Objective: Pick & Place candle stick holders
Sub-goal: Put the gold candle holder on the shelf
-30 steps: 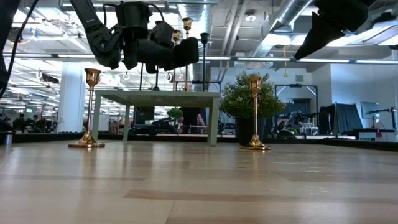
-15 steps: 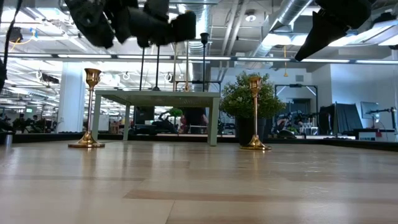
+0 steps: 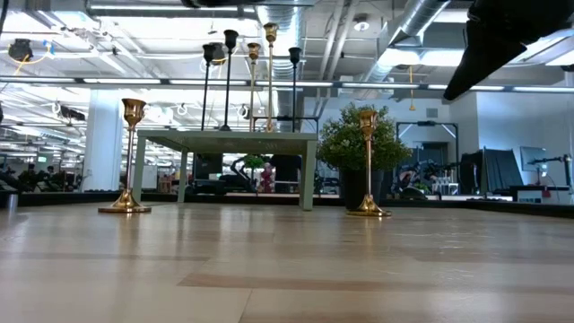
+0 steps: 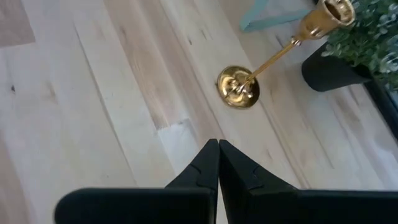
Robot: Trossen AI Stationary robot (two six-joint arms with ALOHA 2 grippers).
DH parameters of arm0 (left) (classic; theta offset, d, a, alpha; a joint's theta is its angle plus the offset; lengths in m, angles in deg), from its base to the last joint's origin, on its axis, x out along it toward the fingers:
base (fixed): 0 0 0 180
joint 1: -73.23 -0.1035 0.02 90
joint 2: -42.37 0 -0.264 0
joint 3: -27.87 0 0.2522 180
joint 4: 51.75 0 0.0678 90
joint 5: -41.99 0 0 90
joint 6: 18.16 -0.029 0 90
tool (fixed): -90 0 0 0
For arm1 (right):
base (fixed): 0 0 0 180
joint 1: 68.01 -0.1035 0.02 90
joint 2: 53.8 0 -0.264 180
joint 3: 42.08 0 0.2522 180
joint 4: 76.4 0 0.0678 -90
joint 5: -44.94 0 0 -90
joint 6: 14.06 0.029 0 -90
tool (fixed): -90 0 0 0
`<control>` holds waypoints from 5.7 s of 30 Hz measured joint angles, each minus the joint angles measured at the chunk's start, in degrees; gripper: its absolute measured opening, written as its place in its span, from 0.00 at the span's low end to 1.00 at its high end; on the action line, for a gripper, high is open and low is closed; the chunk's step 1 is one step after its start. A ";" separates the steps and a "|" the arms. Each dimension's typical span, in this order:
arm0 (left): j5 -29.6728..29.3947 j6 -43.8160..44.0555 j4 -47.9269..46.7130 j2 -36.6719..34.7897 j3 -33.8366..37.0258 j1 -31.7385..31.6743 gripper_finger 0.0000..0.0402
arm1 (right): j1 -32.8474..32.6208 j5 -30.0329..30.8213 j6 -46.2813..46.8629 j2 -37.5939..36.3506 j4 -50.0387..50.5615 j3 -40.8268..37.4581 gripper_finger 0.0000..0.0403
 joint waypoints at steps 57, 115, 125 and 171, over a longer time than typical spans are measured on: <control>-9.75 4.59 -11.29 -31.77 27.65 23.51 0.02 | 19.98 -12.66 -39.53 -0.76 -115.04 -53.64 0.00; -9.31 9.29 -9.78 -27.24 27.61 23.49 0.02 | 35.98 -21.98 -51.15 -5.78 -98.39 -49.26 0.44; -9.31 9.27 -9.86 -27.24 27.61 23.49 0.02 | 37.17 -22.90 -50.56 5.22 -108.30 -46.96 0.39; -9.31 9.75 -9.83 -27.24 27.61 23.50 0.02 | 44.88 -39.14 -54.14 1.94 -74.66 -8.02 0.00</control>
